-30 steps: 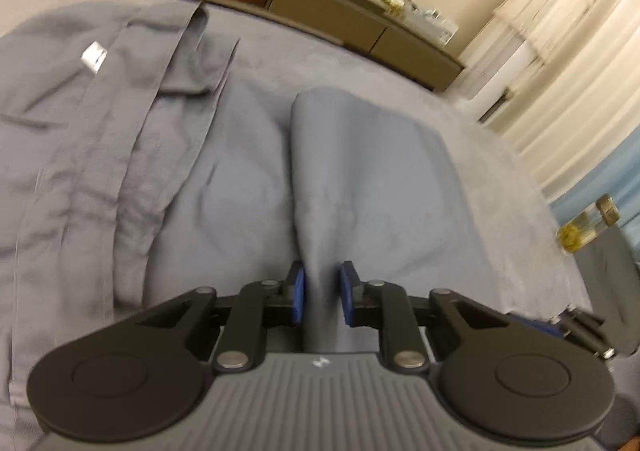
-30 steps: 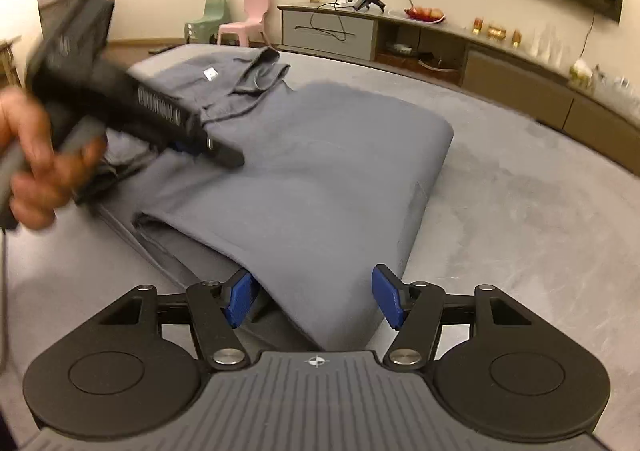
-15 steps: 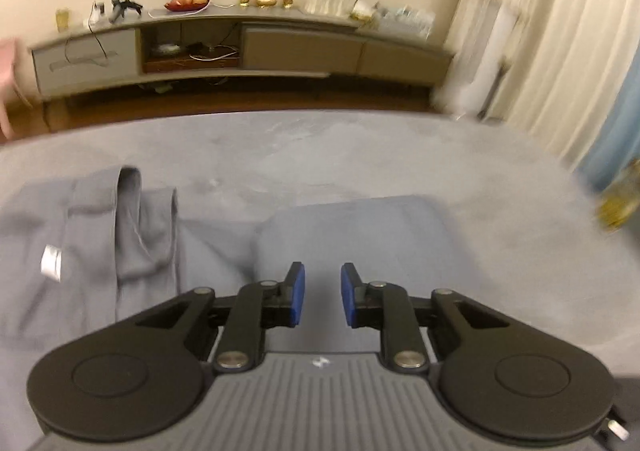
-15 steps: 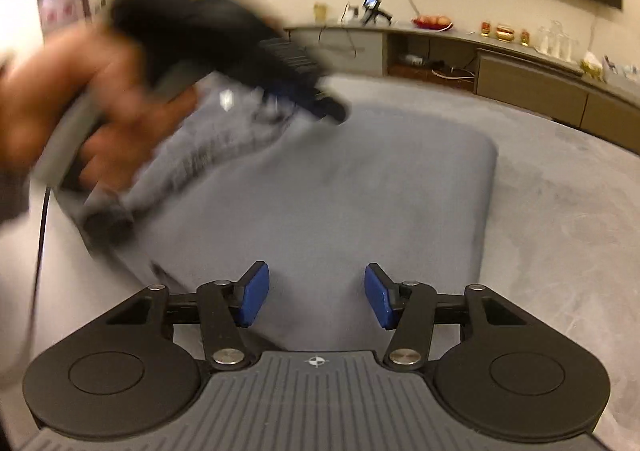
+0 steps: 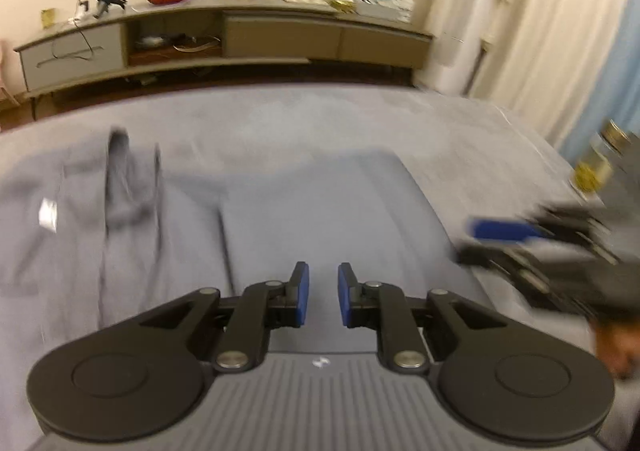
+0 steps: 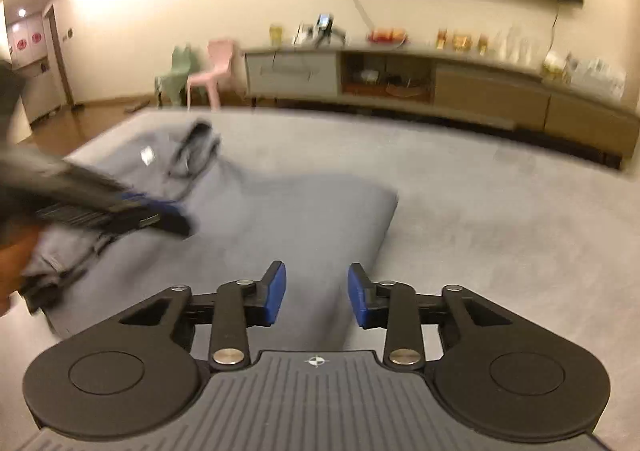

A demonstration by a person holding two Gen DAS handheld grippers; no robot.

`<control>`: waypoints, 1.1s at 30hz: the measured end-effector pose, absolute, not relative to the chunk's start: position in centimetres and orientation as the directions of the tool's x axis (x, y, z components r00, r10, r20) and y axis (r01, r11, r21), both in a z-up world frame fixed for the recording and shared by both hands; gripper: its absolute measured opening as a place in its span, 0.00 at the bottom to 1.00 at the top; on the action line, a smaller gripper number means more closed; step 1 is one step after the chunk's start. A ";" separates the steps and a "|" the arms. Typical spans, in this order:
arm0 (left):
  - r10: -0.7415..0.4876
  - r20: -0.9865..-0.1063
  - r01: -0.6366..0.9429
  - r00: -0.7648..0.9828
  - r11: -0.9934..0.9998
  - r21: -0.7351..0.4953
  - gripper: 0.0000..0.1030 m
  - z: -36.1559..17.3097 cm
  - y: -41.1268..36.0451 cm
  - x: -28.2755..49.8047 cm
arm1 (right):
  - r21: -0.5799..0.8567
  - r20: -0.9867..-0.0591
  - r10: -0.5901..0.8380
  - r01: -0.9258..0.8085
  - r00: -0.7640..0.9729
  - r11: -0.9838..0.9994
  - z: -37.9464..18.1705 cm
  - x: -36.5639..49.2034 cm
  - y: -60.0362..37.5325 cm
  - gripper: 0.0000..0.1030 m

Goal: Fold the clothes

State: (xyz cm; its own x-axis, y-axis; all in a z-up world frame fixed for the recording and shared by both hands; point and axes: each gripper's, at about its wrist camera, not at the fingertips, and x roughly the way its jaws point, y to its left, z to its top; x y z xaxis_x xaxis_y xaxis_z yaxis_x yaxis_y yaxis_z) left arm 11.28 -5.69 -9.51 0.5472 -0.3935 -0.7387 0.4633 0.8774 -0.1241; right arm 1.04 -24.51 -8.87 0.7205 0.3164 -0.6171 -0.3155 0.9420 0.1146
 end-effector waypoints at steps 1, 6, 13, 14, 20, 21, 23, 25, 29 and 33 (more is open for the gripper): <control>-0.395 -0.738 0.460 0.547 0.878 -0.129 0.16 -9.8 -5.4 10.3 | 0.104 -0.639 0.308 -0.318 0.704 0.942 -9.9 1.1 -24.0 0.34; -0.399 -0.736 0.441 0.546 0.885 -0.153 0.16 -10.8 -4.2 6.1 | 0.025 -0.614 0.262 -0.314 0.744 0.949 -9.1 -1.0 -22.6 0.34; -0.349 -0.753 0.445 0.558 0.892 -0.083 0.15 -12.2 -4.8 5.7 | 0.077 -0.651 0.333 -0.377 0.682 0.923 -10.2 -4.7 -20.7 0.34; -0.350 -0.764 0.440 0.542 0.893 -0.097 0.15 -12.0 -4.8 6.0 | 0.076 -0.652 0.326 -0.370 0.685 0.926 -10.4 -5.0 -20.6 0.34; -0.441 -0.711 0.472 0.548 0.865 -0.173 0.53 -7.3 -5.7 7.3 | 0.138 -0.616 0.277 -0.246 0.737 0.960 -9.8 -6.8 -22.3 0.81; -0.451 -0.701 0.483 0.552 0.858 -0.171 0.59 -6.4 -6.3 7.8 | 0.148 -0.623 0.281 -0.242 0.730 0.959 -10.0 -6.8 -22.3 0.77; -0.443 -0.706 0.506 0.552 0.851 -0.139 0.59 -5.1 -8.4 9.3 | 0.122 -0.657 0.278 -0.264 0.701 0.957 -10.6 -6.5 -21.9 0.43; -0.422 -0.729 0.531 0.539 0.842 -0.095 0.61 -4.7 -10.7 11.0 | 0.075 -0.662 0.259 -0.282 0.703 0.956 -10.6 -6.6 -21.3 0.31; -0.376 -0.797 0.617 0.472 0.787 -0.005 0.71 -5.5 -16.1 13.7 | -0.068 -0.592 0.222 -0.323 0.775 0.944 -9.2 -8.0 -19.6 0.06; -0.275 -0.868 0.693 0.412 0.714 0.102 0.72 -8.5 -20.1 15.3 | -0.162 -0.539 0.251 -0.391 0.804 0.906 -9.0 -8.9 -17.0 0.04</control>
